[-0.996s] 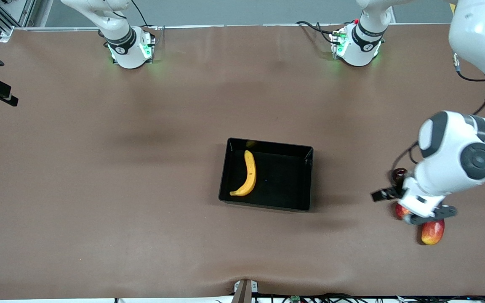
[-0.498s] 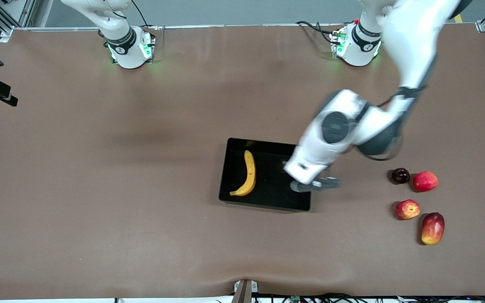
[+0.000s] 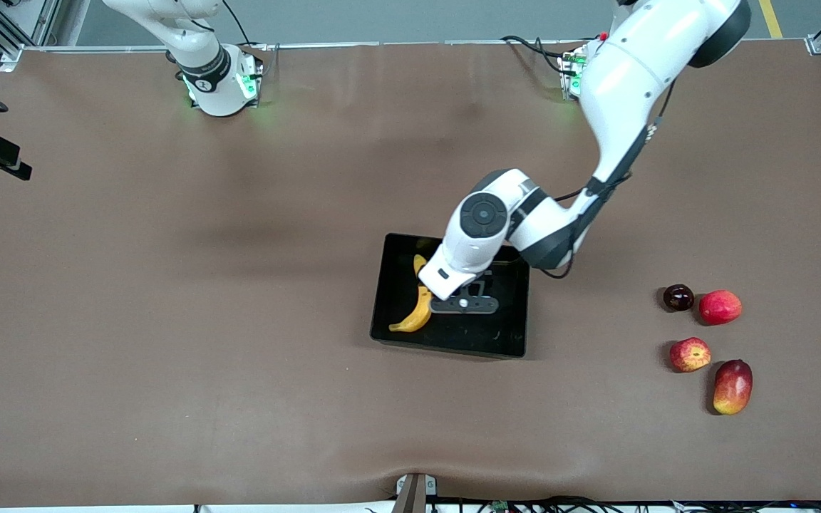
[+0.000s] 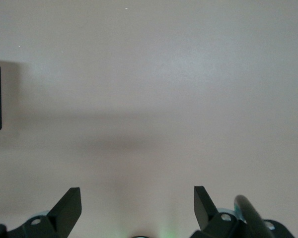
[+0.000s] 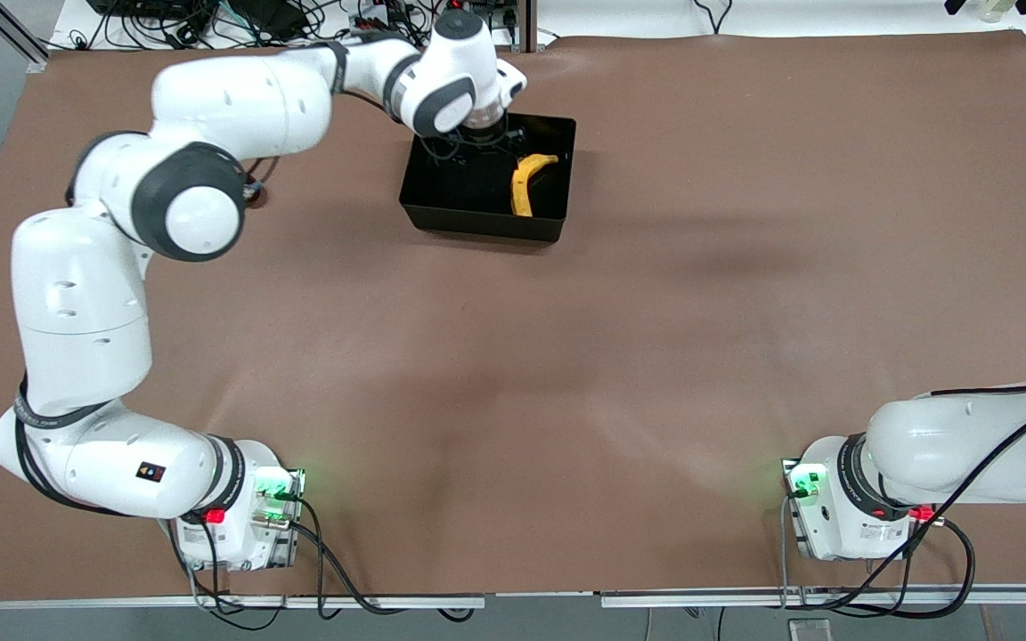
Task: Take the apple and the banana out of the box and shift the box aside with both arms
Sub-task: 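Move the left gripper back to the tray and grasp the banana, then carry the banana with the left gripper while the right gripper reaches the tray, then release the banana with the left gripper while the right gripper grips the tray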
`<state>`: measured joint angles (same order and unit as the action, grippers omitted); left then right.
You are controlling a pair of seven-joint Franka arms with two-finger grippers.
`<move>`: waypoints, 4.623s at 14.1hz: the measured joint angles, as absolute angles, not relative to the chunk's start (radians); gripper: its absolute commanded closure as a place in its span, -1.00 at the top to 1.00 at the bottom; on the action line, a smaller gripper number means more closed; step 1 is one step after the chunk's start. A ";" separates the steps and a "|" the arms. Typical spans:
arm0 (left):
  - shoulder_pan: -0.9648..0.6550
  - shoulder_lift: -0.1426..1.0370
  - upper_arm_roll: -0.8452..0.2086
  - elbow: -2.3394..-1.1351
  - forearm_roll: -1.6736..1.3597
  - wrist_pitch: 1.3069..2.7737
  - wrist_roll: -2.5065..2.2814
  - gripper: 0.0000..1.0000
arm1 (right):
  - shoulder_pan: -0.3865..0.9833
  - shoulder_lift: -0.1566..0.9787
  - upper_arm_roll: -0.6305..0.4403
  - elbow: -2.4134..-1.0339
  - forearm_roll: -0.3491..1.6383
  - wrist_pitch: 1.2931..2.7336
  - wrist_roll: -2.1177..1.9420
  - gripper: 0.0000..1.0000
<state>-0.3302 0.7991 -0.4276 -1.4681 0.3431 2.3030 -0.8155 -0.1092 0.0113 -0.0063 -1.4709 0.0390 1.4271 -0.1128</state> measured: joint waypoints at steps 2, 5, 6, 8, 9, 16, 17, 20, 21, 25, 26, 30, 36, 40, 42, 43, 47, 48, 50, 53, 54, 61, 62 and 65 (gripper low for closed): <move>-0.387 0.832 -0.383 -1.463 0.343 2.361 -0.815 1.00 | -0.109 0.012 -0.006 -1.471 0.039 1.427 -0.113 1.00; -0.449 0.884 -0.340 -1.429 0.343 2.383 -0.815 1.00 | -0.111 0.017 -0.007 -1.471 0.037 1.429 -0.113 1.00; -0.461 0.899 -0.334 -1.418 0.343 2.390 -0.815 1.00 | -0.112 0.025 -0.008 -1.471 0.034 1.436 -0.113 1.00; -0.475 0.918 -0.324 -1.407 0.343 2.404 -0.813 0.56 | -0.115 0.051 -0.011 -1.472 0.021 1.498 -0.113 1.00; -0.479 0.922 -0.321 -1.404 0.343 2.406 -0.813 -0.17 | -0.116 0.066 -0.012 -1.472 0.018 1.534 -0.113 1.00; -0.482 0.922 -0.318 -1.386 0.343 2.429 -0.848 -1.00 | -0.165 0.123 -0.016 -1.472 0.026 1.559 -0.114 1.00; -0.481 0.917 -0.318 -1.376 0.343 2.429 -0.852 -1.00 | -0.173 0.131 -0.016 -1.472 0.026 1.560 -0.114 1.00; -0.467 0.859 -0.316 -1.353 0.343 2.365 -0.855 -1.00 | -0.178 0.143 -0.016 -1.472 0.026 1.562 -0.114 1.00; -0.461 0.828 -0.316 -1.349 0.343 2.328 -0.856 -1.00 | -0.179 0.144 -0.016 -1.472 0.026 1.563 -0.114 1.00; -0.451 0.706 -0.311 -1.347 0.343 2.194 -0.868 -1.00 | -0.175 0.170 -0.009 -1.473 0.070 1.605 -0.114 1.00; -0.437 0.680 -0.309 -1.348 0.343 2.165 -0.869 -1.00 | -0.163 0.186 -0.004 -1.473 0.087 1.615 -0.114 1.00; -0.321 0.625 -0.303 -1.374 0.346 2.073 -0.816 -1.00 | -0.054 0.265 0.003 -1.472 0.092 1.692 -0.106 1.00; -0.105 0.629 -0.297 -1.469 0.415 2.054 -0.634 -1.00 | 0.071 0.394 0.008 -1.457 0.144 1.829 -0.028 1.00; -0.006 0.660 -0.297 -1.545 0.496 2.104 -0.612 -1.00 | 0.235 0.454 0.010 -1.429 0.144 1.864 0.216 1.00; 0.034 0.678 -0.296 -1.592 0.537 2.156 -0.612 -1.00 | 0.308 0.485 0.010 -1.422 0.144 1.890 0.309 1.00; 0.060 0.684 -0.296 -1.619 0.577 2.192 -0.612 -1.00 | 0.340 0.499 0.010 -1.422 0.144 1.913 0.365 1.00; 0.155 0.703 -0.296 -1.703 0.670 2.317 -0.612 -1.00 | 0.455 0.576 0.010 -1.421 0.143 2.028 0.475 1.00; 0.159 0.707 -0.296 -1.709 0.670 2.321 -0.613 -1.00 | 0.481 0.602 0.010 -1.420 0.142 2.066 0.503 1.00; 0.158 0.710 -0.299 -1.713 0.670 2.321 -0.627 -0.29 | 0.531 0.655 0.008 -1.417 0.130 2.146 0.547 1.00; 0.161 0.710 -0.298 -1.713 0.671 2.321 -0.629 1.00 | 0.600 0.727 0.007 -1.409 0.084 2.247 0.639 0.01; 0.165 0.709 -0.298 -1.709 0.671 2.321 -0.629 1.00 | 0.611 0.748 0.006 -1.408 0.077 2.266 0.658 -0.26; 0.171 0.619 -0.383 -1.587 0.557 2.082 -0.634 1.00 | 0.636 0.777 0.002 -1.396 0.075 2.269 0.720 -1.00; 0.171 0.592 -0.397 -1.562 0.546 2.035 -0.634 1.00 | 0.636 0.777 0.002 -1.393 0.075 2.262 0.725 -1.00; 0.172 0.495 -0.409 -1.525 0.522 1.948 -0.626 1.00 | 0.630 0.773 -0.007 -1.374 0.075 2.212 0.725 -1.00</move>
<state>0.1718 0.4952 -0.4091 -1.5247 0.5225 1.9482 -0.6261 0.6300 0.7734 -0.0068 -1.3735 0.0750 2.2116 0.7255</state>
